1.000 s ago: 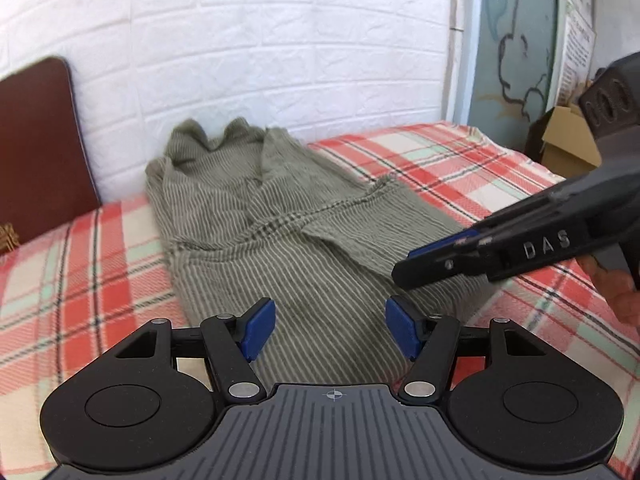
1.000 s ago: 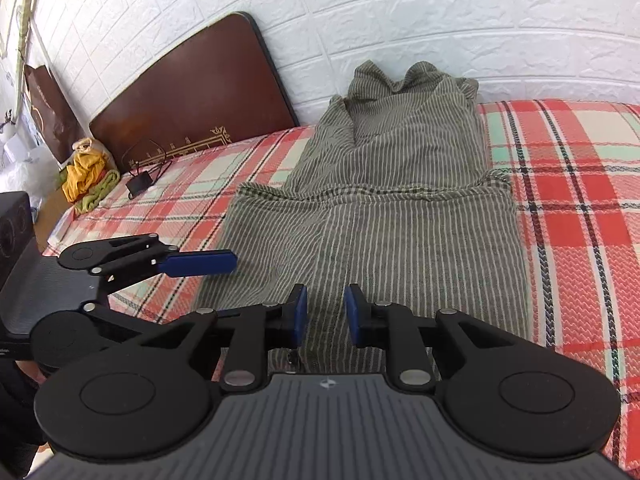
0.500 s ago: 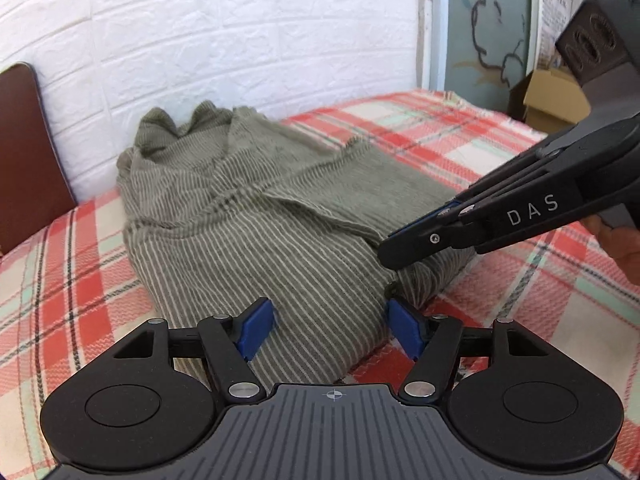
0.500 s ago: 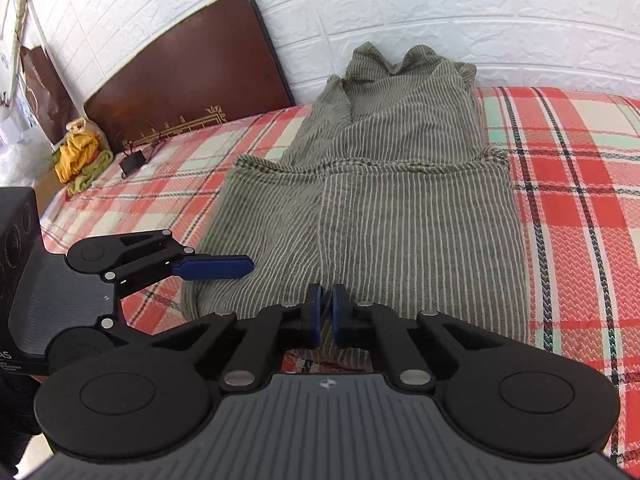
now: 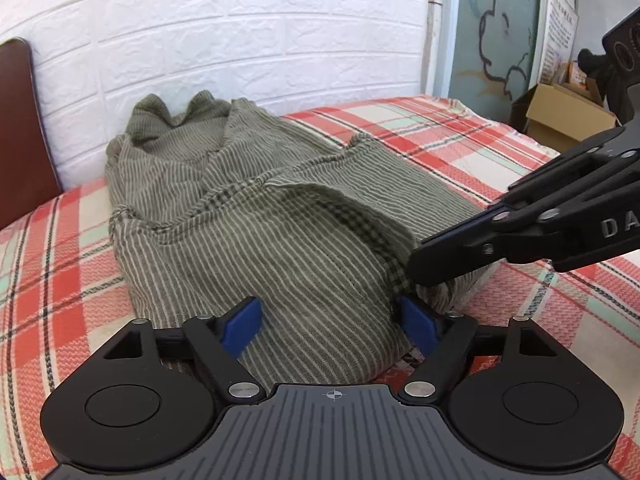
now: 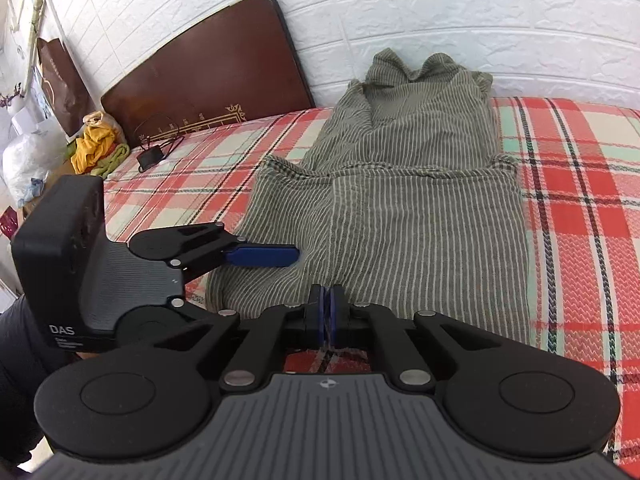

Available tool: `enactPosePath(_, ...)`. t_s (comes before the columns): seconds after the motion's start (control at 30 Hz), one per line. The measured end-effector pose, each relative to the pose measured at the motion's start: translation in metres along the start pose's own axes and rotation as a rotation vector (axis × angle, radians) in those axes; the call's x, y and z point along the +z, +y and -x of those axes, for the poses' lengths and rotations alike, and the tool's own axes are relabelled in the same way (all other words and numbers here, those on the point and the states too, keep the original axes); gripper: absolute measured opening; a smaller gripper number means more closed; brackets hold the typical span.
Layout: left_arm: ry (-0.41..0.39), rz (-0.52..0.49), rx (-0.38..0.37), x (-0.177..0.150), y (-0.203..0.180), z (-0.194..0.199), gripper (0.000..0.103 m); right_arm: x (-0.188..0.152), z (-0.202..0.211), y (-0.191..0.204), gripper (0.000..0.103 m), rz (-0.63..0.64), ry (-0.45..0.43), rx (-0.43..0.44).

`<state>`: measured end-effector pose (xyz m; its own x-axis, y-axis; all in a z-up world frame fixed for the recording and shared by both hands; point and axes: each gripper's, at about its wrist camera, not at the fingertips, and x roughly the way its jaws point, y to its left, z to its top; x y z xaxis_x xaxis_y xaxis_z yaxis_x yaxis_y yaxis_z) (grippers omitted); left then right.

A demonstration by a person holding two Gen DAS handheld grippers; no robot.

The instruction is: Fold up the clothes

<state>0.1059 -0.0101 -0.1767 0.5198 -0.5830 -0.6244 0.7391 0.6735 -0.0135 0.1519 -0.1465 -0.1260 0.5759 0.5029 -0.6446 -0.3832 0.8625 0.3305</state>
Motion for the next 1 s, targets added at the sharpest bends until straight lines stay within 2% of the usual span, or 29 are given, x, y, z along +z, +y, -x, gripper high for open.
enactPosePath(0.4, -0.010, 0.009, -0.067, 0.002, 0.005, 0.024, 0.083, 0.018, -0.024, -0.002, 0.002, -0.035, 0.030, 0.046)
enactPosePath(0.57, -0.033, -0.011, -0.073, 0.005, -0.001, 0.036, 0.083, 0.019, -0.035, -0.015, 0.002, -0.120, 0.056, 0.077)
enactPosePath(0.7, -0.020, 0.009, -0.044, 0.007, -0.001, 0.023, 0.083, 0.021, -0.022, -0.026, 0.004, -0.199, -0.011, 0.117)
enactPosePath(0.83, 0.015, 0.055, -0.003, 0.007, 0.003, 0.001, 0.084, 0.024, 0.002, -0.039, 0.005, -0.197, -0.069, 0.058)
enactPosePath(1.0, -0.058, 0.061, -0.011, 0.017, -0.001, 0.026, 0.084, 0.021, 0.008, -0.062, 0.005, -0.229, -0.084, -0.008)
